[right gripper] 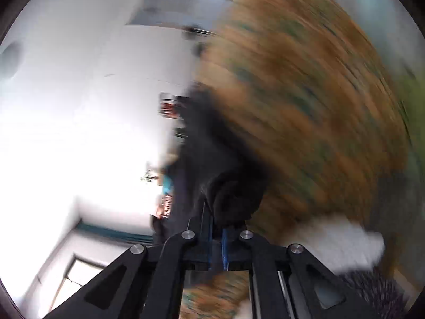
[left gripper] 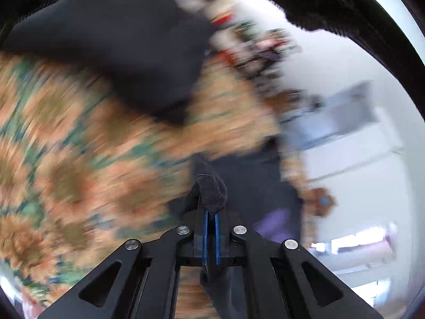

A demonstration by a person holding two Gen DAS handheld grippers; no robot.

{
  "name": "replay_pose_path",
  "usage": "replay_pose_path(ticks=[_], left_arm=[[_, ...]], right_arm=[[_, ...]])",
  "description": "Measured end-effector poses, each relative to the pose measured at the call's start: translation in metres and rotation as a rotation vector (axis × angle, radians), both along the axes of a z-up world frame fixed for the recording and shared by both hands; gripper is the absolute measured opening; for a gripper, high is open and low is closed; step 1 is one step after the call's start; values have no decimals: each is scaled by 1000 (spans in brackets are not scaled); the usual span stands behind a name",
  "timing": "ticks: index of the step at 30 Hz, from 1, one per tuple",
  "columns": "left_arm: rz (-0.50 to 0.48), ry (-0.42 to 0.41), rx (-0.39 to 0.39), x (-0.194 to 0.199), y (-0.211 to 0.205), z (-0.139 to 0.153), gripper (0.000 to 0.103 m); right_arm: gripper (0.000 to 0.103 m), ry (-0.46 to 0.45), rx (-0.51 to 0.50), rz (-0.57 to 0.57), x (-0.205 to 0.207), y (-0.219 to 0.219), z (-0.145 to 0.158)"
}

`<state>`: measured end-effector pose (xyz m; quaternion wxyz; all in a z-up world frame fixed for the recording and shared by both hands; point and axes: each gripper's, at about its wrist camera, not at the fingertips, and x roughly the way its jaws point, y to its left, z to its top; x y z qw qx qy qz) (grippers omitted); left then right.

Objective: Fold clothes

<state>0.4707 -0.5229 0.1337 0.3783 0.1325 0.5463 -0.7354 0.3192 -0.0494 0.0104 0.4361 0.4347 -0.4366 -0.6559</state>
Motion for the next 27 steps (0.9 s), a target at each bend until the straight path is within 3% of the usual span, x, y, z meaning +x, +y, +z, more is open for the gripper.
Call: replay_pose_path(ticks=[1, 3, 4, 6, 11, 14, 18, 20, 27], left_arm=[[-18, -6, -86, -6, 6, 23, 4], [-27, -85, -164, -13, 16, 41, 4], [-26, -122, -156, -12, 16, 36, 4], [-6, -159, -64, -2, 10, 9, 4], [-4, -162, 2, 9, 10, -14, 4], [-3, -164, 41, 16, 11, -27, 4], [-1, -166, 93, 26, 12, -45, 4], [0, -153, 80, 24, 13, -36, 4], [-18, -45, 31, -6, -9, 6, 4]], right_arm=[[5, 50, -41, 0, -6, 0, 24], [5, 115, -138, -7, -11, 3, 58], [5, 130, -114, -18, -9, 6, 60], [5, 144, -68, -33, -5, 13, 60], [5, -6, 41, -3, 7, 23, 7], [5, -35, 59, -1, 16, 27, -3], [5, -56, 66, -6, -1, 40, -15], [5, -43, 71, 2, 2, 52, -12], [5, -50, 18, 41, -31, 30, 21]])
